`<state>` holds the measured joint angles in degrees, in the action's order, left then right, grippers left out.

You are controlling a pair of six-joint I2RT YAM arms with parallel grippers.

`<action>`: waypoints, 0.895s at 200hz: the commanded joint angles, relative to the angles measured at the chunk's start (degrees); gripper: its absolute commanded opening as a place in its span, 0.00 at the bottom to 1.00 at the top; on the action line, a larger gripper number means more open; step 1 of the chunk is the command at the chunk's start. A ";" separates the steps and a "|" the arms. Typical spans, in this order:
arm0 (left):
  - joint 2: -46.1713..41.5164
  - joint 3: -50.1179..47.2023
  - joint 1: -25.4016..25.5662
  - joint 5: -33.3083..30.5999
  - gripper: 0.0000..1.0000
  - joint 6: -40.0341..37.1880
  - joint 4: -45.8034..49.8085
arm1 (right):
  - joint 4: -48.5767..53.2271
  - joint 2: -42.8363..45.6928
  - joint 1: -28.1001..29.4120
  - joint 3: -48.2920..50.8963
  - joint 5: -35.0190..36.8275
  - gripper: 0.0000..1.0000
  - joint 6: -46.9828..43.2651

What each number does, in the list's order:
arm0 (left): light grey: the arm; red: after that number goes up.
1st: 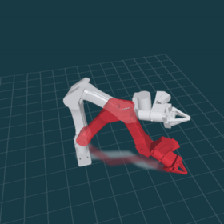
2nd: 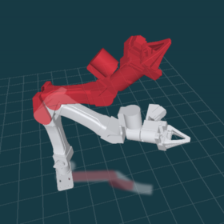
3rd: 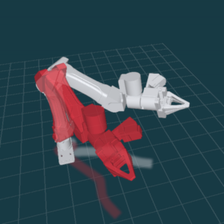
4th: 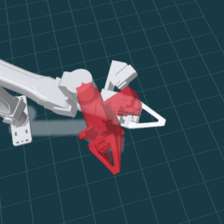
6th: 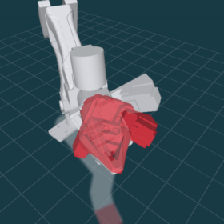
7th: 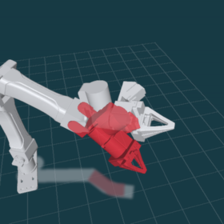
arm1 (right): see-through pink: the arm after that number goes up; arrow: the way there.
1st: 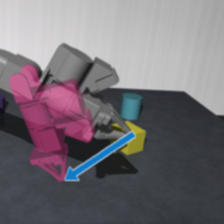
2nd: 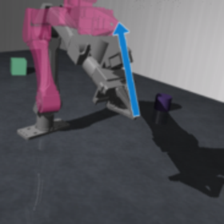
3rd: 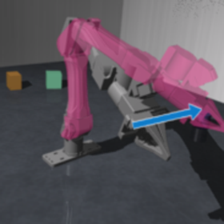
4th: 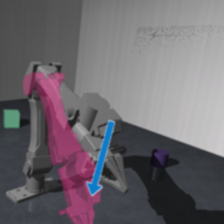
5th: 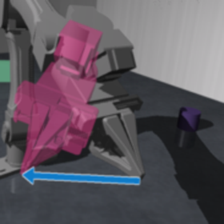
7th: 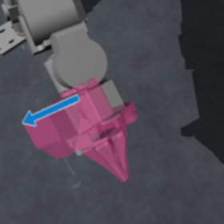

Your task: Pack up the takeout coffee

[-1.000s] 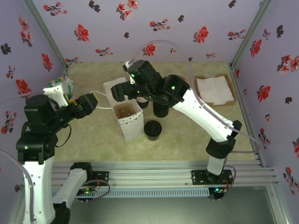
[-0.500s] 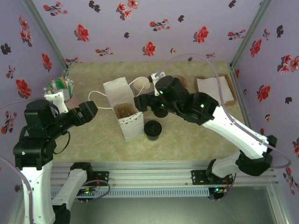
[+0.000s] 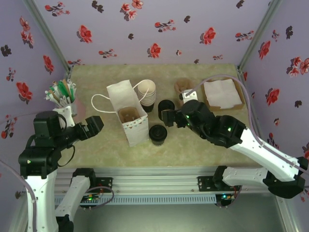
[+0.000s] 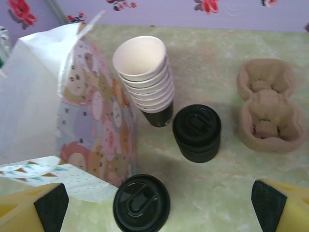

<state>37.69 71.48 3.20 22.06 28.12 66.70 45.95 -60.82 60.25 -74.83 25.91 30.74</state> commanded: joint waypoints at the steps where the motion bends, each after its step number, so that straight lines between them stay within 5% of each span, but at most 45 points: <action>1: -1.59 -2.11 -0.39 1.58 0.99 0.71 1.94 | 4.00 2.03 -0.26 2.54 6.73 0.99 5.78; 56: -5.38 -12.53 -0.40 6.26 0.99 5.35 -1.08 | 9.38 7.37 -0.26 12.12 10.02 0.99 20.01; 114: -12.84 -25.14 -0.39 12.24 0.99 10.21 -5.58 | 2.88 23.92 -0.23 26.01 4.15 0.99 19.87; 145: -15.69 -31.80 -0.39 15.71 0.88 12.92 -8.94 | -1.52 34.34 -0.23 32.95 0.99 0.95 19.54; 179: -16.62 -36.28 -0.15 17.50 0.74 14.85 -12.62 | 0.12 30.97 -0.27 33.22 0.27 0.91 20.17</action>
<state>21.98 37.34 3.20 36.12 40.73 58.85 47.79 -26.57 60.25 -42.15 27.40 49.63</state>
